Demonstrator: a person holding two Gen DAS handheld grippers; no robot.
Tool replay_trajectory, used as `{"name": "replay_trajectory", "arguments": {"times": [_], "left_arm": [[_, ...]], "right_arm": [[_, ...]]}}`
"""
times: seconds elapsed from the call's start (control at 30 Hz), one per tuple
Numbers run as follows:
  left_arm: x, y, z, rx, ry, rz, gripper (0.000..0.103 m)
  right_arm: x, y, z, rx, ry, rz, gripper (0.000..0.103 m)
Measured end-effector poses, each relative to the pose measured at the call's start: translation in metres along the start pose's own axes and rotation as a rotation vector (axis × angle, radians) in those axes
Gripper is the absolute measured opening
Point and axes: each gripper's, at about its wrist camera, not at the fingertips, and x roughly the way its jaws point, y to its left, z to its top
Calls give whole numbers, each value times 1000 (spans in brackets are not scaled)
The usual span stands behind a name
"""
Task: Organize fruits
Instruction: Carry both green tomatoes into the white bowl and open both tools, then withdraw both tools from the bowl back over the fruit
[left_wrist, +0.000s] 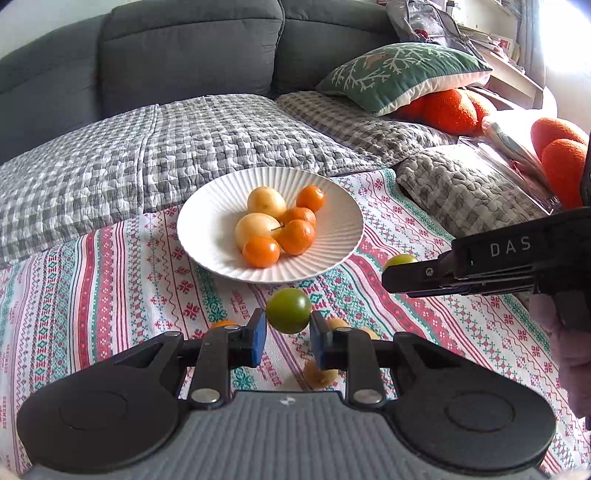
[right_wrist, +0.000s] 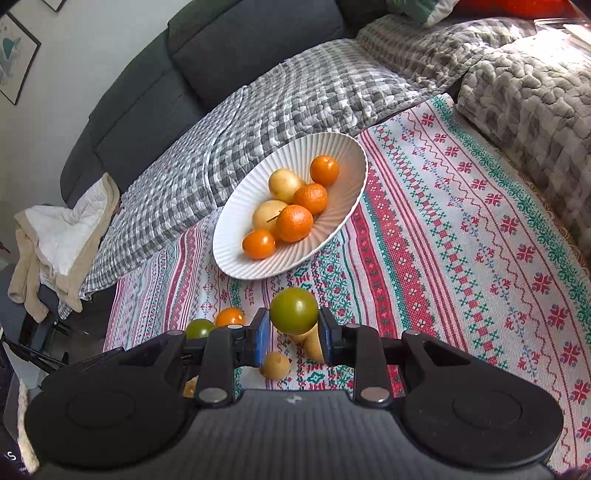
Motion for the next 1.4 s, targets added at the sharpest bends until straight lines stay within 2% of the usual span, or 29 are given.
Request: {"name": "replay_trajectory", "arguments": {"times": [0.1, 0.2, 0.53, 0.8, 1.13, 1.23, 1.33, 1.4], "left_arm": [[10, 10, 17, -16, -11, 20, 19], [24, 21, 31, -27, -16, 26, 19], [79, 54, 71, -104, 14, 51, 19], [112, 67, 80, -173, 55, 47, 19], [119, 71, 77, -186, 78, 60, 21], [119, 67, 77, -170, 71, 73, 30], [114, 65, 76, -153, 60, 92, 40], [109, 65, 74, -156, 50, 100, 56]], "right_arm": [[4, -2, 12, 10, -39, 18, 25], [13, 2, 22, -59, -73, -12, 25], [48, 15, 32, -299, -81, -111, 25], [58, 19, 35, -378, -92, -154, 25], [63, 20, 34, -413, -87, -177, 26], [60, 20, 33, -412, -89, -180, 29], [56, 22, 33, -410, -94, -180, 39], [52, 23, 32, -407, -95, -181, 43]]}}
